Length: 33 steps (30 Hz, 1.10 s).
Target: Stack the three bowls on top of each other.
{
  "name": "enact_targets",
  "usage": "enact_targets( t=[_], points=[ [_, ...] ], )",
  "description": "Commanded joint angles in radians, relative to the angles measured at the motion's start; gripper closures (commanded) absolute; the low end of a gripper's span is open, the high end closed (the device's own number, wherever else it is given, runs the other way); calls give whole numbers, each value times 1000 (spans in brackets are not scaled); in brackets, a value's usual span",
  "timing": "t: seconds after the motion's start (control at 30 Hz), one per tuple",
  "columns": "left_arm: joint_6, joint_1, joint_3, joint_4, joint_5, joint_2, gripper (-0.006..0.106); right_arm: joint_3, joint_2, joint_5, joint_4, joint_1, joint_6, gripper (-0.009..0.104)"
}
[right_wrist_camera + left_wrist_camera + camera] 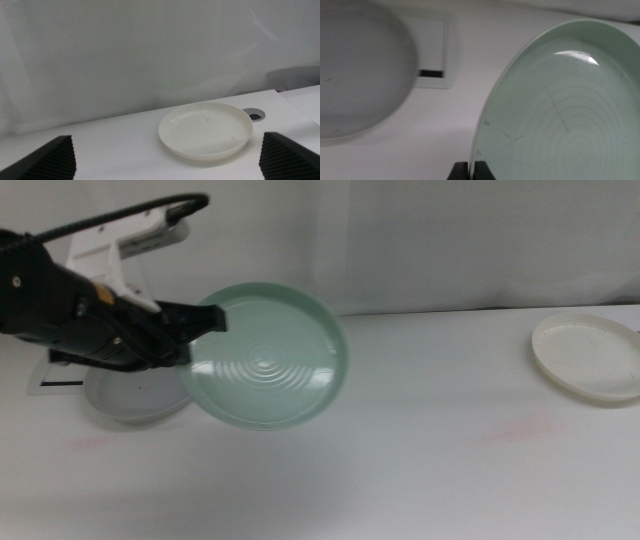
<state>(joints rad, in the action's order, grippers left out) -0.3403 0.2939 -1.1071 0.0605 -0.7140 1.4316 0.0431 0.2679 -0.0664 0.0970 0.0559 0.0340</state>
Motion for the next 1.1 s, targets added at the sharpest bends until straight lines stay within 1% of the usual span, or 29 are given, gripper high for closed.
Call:
enact_targets(
  t=[0.0, 0.2, 0.33, 0.53, 0.67, 1.07],
  points=[
    [1, 48, -15, 27, -10, -9, 103, -7, -3, -4, -4, -4, -4, -8],
    [-51, 196, -15, 23, 43, 38, 103, -7, -3, -4, -4, -4, -4, -8],
    [-53, 244, -15, 23, 38, 102, 103, -7, -3, -4, -4, -4, -4, -8],
    [-48, 255, -15, 21, 30, 204, 103, -7, -3, -6, -4, -4, -4, -8],
    [-46, 255, -15, -1, 35, 282, 103, -7, -3, -8, -4, -4, -4, -8],
    [-40, 255, -15, -1, 58, 435, 103, -7, -3, -8, -4, -4, -4, -8]
  ],
)
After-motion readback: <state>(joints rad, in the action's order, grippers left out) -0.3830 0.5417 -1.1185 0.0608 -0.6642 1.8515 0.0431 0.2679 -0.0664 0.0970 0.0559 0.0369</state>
